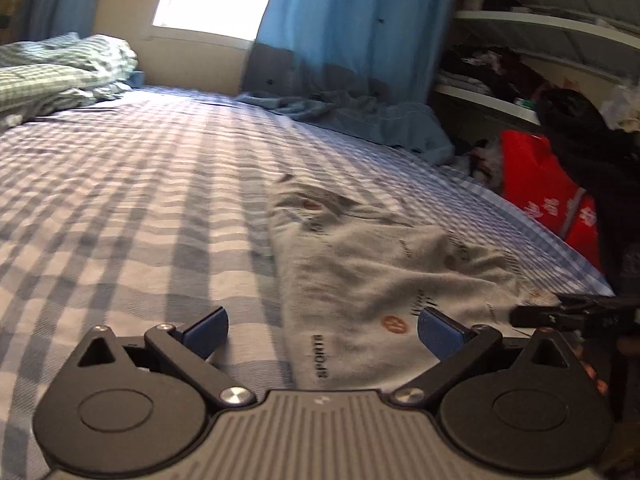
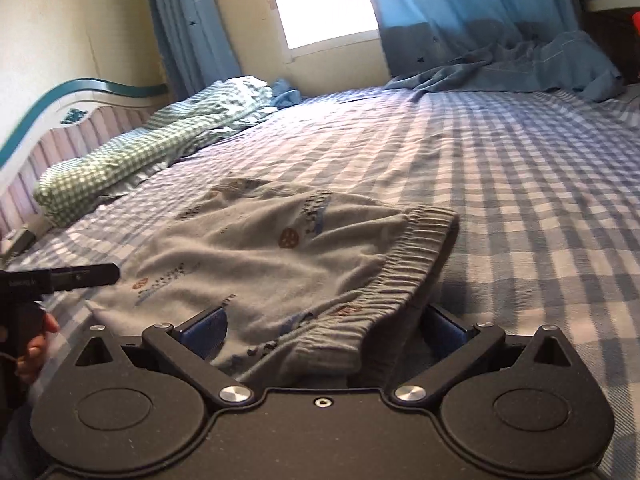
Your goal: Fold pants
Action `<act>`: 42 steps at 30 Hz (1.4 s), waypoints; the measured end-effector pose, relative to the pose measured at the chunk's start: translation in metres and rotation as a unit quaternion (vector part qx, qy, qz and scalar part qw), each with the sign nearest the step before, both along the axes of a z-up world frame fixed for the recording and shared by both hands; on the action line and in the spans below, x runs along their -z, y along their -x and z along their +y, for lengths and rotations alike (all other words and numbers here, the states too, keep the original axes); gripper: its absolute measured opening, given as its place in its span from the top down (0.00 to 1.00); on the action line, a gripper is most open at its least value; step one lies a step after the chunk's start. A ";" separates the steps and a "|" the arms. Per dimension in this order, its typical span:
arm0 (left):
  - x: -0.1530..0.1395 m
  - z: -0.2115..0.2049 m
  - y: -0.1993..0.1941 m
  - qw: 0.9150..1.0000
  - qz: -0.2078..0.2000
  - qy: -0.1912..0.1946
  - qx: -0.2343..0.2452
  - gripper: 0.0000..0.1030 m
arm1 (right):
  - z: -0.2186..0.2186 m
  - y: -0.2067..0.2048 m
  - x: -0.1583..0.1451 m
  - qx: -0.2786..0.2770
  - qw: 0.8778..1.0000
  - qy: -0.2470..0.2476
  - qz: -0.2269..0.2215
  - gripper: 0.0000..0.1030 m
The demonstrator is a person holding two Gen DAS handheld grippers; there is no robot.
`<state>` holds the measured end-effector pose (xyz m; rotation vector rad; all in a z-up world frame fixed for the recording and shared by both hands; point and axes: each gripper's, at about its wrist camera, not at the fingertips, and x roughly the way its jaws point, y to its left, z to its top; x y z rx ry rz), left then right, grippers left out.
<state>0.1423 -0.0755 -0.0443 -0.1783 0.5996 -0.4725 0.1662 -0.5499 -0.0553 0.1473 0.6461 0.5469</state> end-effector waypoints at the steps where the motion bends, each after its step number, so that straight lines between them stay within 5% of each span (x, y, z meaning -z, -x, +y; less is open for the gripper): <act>1: 0.000 -0.002 -0.004 1.000 0.005 0.004 0.019 0.00 | -0.003 -0.004 0.000 -0.008 1.000 -0.013 0.007 0.00; 7: 0.011 0.010 -0.024 0.994 0.045 0.095 0.042 0.00 | -0.046 -0.032 0.005 -0.021 0.984 -0.162 0.065 0.00; 10: 0.017 0.020 -0.024 0.989 0.044 0.138 0.042 0.00 | -0.056 -0.042 0.004 -0.021 0.979 -0.191 0.074 0.01; 19: 0.014 0.005 -0.019 0.995 0.031 0.087 0.030 0.00 | -0.037 -0.035 0.005 0.016 0.988 -0.152 0.036 0.08; 22: 0.014 0.006 -0.018 0.995 0.031 0.091 0.028 0.00 | -0.042 -0.033 0.009 0.036 0.986 -0.161 0.036 0.20; 27: 0.012 0.004 -0.015 0.996 0.026 0.080 0.022 0.02 | -0.043 -0.029 0.012 0.083 0.987 -0.136 0.035 0.58; 35: 0.012 0.003 -0.012 0.998 0.022 0.063 -0.004 0.18 | -0.027 -0.023 0.010 0.095 0.992 -0.082 0.012 0.60; 39: 0.011 0.002 -0.010 0.998 0.021 0.056 -0.018 0.45 | -0.026 -0.021 0.011 0.096 0.992 -0.078 0.010 0.61; 42: 0.010 -0.001 -0.007 0.999 0.011 0.041 -0.022 0.52 | -0.024 -0.021 0.010 0.098 0.993 -0.069 0.006 0.62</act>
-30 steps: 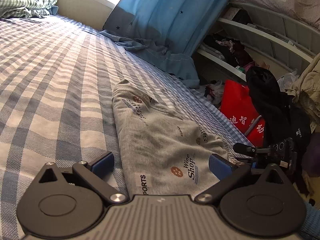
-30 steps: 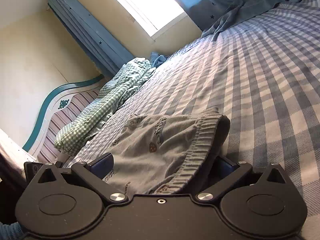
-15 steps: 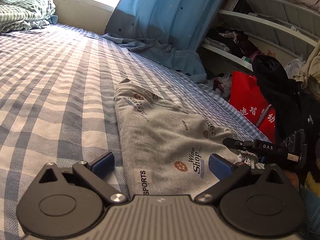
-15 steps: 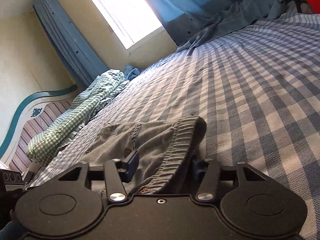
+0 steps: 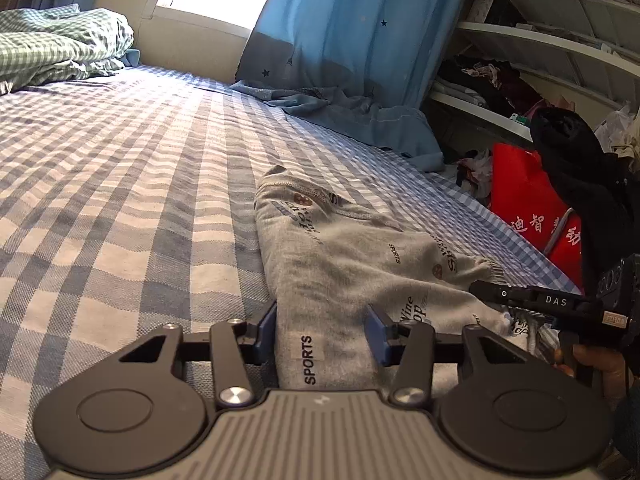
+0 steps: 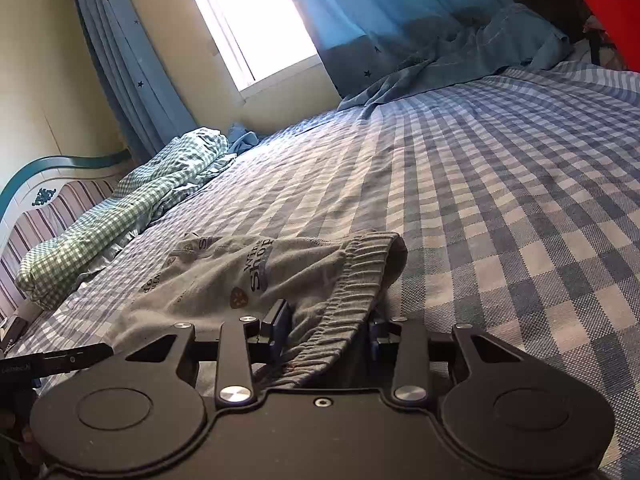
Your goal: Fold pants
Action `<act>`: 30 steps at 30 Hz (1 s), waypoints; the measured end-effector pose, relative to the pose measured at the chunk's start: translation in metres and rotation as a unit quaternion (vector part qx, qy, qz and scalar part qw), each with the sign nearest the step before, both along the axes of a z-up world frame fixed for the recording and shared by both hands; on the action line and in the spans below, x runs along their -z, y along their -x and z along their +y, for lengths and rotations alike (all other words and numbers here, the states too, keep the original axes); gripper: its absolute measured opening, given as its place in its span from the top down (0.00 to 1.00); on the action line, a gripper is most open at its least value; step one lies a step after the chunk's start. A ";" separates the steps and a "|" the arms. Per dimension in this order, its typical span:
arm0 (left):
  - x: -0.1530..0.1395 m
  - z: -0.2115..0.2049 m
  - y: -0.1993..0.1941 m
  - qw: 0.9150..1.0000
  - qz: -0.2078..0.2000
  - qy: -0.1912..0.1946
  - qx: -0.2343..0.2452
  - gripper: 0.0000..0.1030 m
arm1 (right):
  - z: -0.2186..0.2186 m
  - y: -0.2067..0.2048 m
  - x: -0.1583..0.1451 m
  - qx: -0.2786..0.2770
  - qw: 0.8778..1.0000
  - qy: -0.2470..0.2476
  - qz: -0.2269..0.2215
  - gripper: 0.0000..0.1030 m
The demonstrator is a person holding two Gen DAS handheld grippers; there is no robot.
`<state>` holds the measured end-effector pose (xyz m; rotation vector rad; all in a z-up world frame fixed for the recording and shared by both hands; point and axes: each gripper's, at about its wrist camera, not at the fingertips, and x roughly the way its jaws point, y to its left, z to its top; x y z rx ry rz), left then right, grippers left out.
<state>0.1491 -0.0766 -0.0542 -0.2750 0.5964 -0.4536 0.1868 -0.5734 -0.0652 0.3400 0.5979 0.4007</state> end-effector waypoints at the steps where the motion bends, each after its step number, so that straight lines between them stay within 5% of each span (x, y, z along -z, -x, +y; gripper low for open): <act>1: 0.000 0.000 0.001 1.000 -0.002 -0.001 0.001 0.53 | 0.002 0.000 -0.001 0.000 1.000 0.004 -0.002 0.63; 26: 0.002 0.003 -0.005 1.000 0.011 0.000 0.008 0.49 | 0.005 0.003 -0.003 0.004 1.000 0.017 -0.009 0.64; 30: -0.005 -0.002 -0.006 1.000 0.019 -0.024 -0.005 0.62 | 0.013 0.004 -0.006 0.015 0.999 0.035 -0.005 0.64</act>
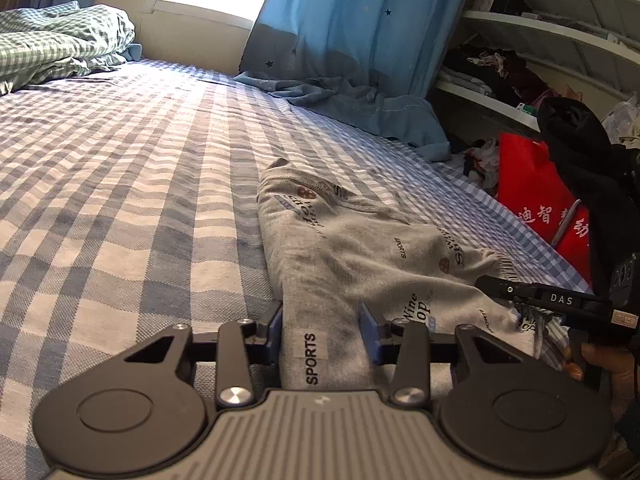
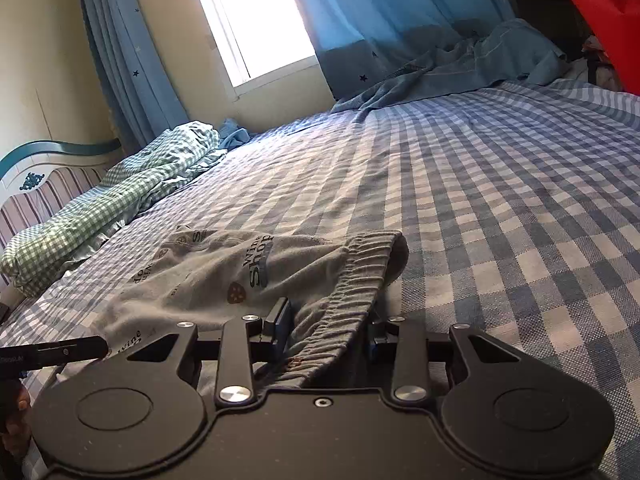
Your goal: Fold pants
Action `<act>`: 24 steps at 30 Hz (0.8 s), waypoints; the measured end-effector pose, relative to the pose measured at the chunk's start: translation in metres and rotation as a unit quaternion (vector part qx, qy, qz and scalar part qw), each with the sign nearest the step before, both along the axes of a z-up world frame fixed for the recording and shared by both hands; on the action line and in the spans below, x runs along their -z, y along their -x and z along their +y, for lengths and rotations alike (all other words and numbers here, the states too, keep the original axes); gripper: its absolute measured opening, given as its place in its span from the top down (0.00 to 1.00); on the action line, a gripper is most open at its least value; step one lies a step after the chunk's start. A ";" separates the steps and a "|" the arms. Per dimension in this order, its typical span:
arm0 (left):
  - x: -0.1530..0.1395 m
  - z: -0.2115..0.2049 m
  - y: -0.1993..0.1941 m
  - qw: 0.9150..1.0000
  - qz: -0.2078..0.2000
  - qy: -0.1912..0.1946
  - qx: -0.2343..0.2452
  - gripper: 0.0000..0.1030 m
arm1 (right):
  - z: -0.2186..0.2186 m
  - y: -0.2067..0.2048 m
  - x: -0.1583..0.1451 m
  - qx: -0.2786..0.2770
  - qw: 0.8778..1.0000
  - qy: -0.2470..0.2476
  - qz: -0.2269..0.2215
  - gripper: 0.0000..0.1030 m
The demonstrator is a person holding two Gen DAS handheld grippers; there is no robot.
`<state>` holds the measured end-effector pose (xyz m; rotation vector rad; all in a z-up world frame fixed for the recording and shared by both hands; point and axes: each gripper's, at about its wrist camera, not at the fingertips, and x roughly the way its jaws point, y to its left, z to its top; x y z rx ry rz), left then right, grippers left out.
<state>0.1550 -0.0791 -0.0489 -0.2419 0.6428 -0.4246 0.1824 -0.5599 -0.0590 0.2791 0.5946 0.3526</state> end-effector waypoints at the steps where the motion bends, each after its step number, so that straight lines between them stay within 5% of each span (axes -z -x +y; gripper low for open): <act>1: -0.003 -0.003 0.001 1.000 -0.001 -0.011 -0.002 0.68 | 0.002 0.000 -0.001 0.003 1.000 0.005 0.002 0.64; 6: -0.021 -0.009 0.006 0.999 -0.006 -0.033 -0.006 0.84 | 0.028 0.006 -0.019 0.017 0.998 0.067 -0.002 0.76; 17: -0.040 0.023 -0.019 0.996 0.043 0.082 -0.004 0.86 | 0.045 0.004 -0.070 -0.001 0.998 0.048 -0.028 0.84; 24: -0.071 0.043 -0.040 0.998 0.003 0.052 -0.025 0.86 | 0.086 -0.023 -0.100 -0.047 0.995 0.060 -0.057 0.85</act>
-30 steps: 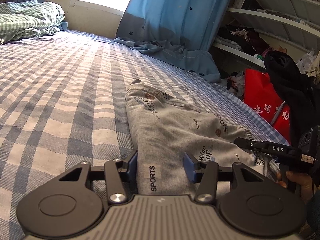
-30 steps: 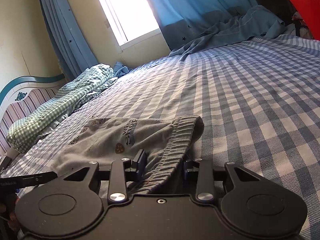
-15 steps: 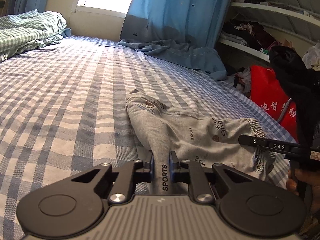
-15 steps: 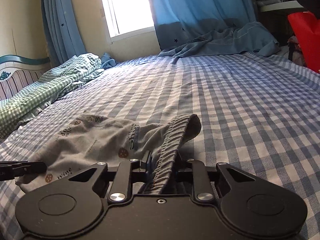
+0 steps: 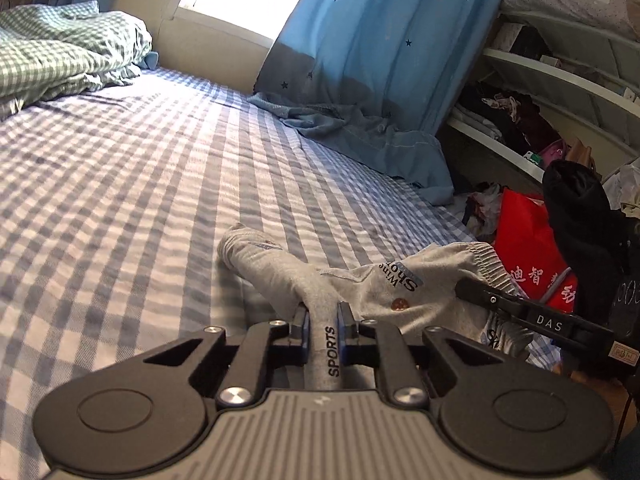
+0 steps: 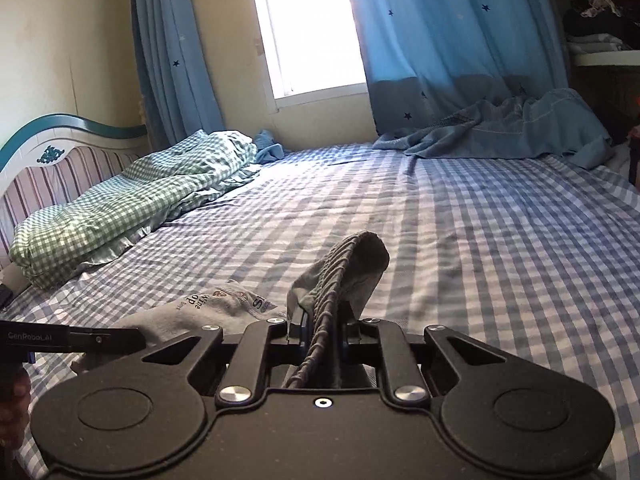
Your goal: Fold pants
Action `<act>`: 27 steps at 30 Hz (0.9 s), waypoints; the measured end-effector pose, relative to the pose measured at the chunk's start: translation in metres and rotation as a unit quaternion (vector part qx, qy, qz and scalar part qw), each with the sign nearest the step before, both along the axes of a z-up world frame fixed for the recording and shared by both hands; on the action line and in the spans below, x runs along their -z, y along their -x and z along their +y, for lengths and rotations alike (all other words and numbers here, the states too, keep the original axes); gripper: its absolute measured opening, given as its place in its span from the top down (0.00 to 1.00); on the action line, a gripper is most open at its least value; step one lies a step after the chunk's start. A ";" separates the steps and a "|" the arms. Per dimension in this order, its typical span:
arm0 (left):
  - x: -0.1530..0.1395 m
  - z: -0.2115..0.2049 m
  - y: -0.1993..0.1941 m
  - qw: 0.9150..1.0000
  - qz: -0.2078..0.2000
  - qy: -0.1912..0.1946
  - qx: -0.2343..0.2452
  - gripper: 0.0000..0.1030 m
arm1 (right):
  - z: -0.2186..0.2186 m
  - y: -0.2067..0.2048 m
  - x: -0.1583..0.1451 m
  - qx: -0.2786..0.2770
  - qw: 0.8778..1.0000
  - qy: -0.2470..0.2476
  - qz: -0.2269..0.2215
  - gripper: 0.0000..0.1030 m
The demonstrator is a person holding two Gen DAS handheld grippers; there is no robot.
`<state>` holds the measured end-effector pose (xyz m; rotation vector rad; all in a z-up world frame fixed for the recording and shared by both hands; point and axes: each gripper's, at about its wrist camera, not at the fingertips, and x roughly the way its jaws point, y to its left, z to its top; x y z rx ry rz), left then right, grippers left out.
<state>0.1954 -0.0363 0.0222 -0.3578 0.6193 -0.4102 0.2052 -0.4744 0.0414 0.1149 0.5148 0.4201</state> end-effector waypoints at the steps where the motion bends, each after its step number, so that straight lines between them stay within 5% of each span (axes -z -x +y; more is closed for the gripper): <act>1: -0.004 0.004 -0.003 1.000 -0.006 -0.006 -0.005 0.86 | 0.008 -0.006 -0.003 -0.008 1.000 0.002 -0.004 0.86; 8: -0.020 0.052 -0.026 0.995 -0.040 -0.039 -0.079 0.86 | 0.081 -0.058 -0.016 -0.058 0.998 -0.001 -0.038 0.86; 17: 0.024 0.106 -0.041 0.984 0.021 -0.068 -0.162 0.86 | 0.172 -0.104 0.025 -0.118 0.991 0.061 -0.012 0.85; 22: 0.037 0.116 -0.031 0.983 0.028 -0.066 -0.167 0.86 | 0.164 -0.104 0.046 -0.087 0.994 0.069 0.004 0.82; 27: 0.043 0.117 -0.028 0.981 0.047 -0.072 -0.173 0.77 | 0.147 -0.103 0.059 -0.060 0.995 0.080 0.022 0.64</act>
